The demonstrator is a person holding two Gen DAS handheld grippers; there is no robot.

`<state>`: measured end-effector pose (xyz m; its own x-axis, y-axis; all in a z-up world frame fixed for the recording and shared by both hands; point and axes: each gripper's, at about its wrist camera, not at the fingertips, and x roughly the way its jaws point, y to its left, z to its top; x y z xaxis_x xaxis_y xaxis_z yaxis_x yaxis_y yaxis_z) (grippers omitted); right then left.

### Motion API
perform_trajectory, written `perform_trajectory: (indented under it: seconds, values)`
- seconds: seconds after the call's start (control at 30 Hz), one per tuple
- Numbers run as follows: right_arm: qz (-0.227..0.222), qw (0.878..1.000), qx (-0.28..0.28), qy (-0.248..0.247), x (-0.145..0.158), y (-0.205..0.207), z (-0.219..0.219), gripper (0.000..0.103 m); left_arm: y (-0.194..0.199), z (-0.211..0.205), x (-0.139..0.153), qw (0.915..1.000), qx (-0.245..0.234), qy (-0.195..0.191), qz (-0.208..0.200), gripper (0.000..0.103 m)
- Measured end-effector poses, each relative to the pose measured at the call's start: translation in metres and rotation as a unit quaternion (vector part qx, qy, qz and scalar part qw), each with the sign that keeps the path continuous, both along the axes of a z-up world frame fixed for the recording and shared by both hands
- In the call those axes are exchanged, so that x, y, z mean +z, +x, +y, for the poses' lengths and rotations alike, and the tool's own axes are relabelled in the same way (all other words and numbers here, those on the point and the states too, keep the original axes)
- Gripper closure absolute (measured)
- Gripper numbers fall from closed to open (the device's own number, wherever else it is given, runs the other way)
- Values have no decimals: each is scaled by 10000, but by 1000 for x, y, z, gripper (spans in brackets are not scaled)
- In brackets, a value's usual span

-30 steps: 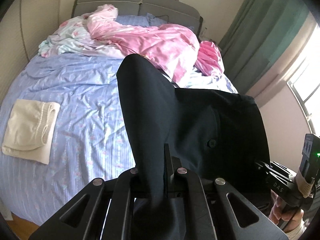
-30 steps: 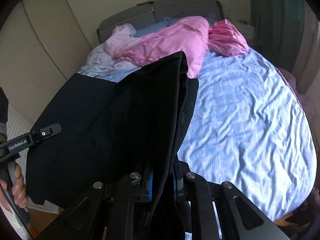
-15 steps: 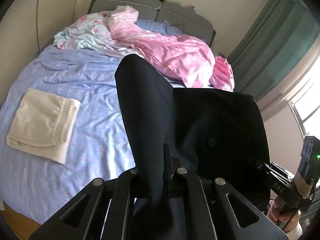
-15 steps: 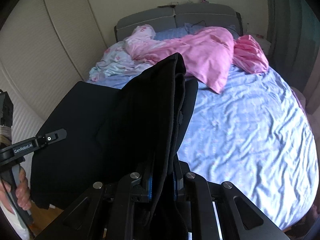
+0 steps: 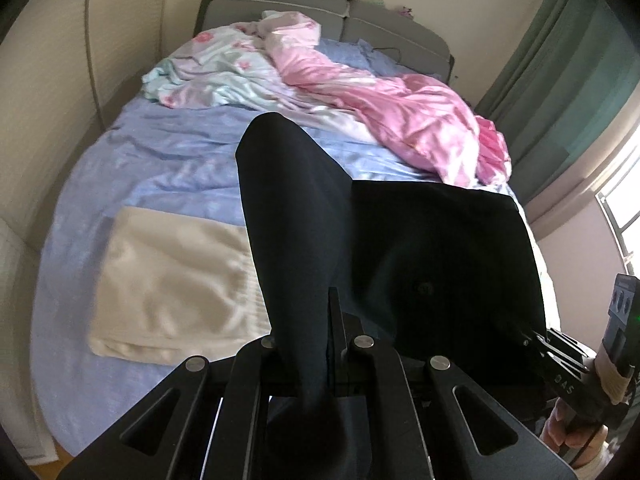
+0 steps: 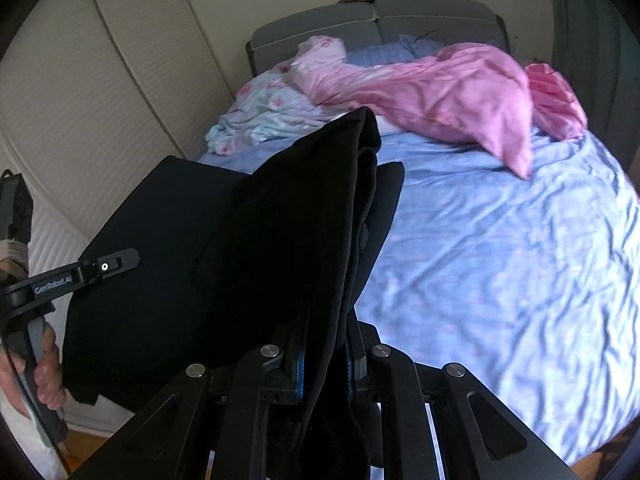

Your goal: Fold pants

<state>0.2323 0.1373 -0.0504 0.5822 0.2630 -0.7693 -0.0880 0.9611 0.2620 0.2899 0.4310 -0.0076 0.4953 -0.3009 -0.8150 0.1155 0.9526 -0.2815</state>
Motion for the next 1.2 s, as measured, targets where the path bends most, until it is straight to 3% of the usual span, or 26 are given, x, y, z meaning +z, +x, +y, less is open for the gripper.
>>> perform_trajectory:
  seconds: [0.4,0.63,0.8,1.0,1.13,1.2]
  values:
    - [100,9988,483,-40,-17,63,133,88,50,134,-27,9997,186,-134,-67,95]
    - [240,9976,642,21,-54,109,189,88,91,186,-73,9992,346,-200,23,95]
    - [447,9961,759,-45,-88,135,212,88,104,203,-113,9987,446,-95,231,95]
    - [789,9919,901,-423,-131,141,231,88,116,220,-180,9943,464,116,956,93]
    - [1073,9898,773,-521,-146,138,225,85,108,228,-199,9913,570,227,1165,79]
    - [1243,9874,740,-636,-150,140,223,76,106,230,-203,9904,601,329,1198,72]
